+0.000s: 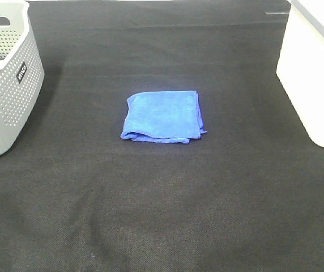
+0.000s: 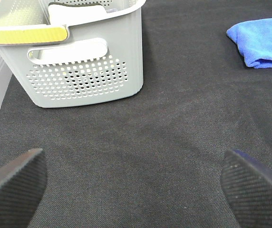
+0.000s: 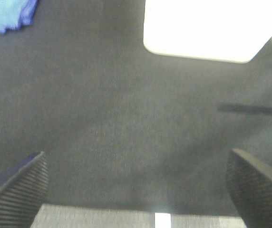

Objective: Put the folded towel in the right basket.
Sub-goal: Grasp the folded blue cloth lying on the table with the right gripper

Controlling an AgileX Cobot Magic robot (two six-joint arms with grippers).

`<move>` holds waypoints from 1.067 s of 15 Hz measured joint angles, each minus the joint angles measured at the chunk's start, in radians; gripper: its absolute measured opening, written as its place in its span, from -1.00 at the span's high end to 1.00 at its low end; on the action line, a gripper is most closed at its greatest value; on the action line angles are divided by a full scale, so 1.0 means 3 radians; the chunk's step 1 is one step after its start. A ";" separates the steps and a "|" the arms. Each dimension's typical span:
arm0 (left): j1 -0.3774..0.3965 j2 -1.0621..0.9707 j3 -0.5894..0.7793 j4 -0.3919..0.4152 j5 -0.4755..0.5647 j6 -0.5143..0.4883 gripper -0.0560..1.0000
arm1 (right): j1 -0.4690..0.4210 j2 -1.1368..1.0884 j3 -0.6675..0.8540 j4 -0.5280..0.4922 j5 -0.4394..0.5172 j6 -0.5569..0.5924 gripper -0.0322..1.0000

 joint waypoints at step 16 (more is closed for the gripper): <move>0.0000 0.0000 0.0000 -0.0020 0.0000 0.0000 -0.84 | 0.0000 0.4240 -0.2450 0.1350 0.0070 -0.0123 -0.94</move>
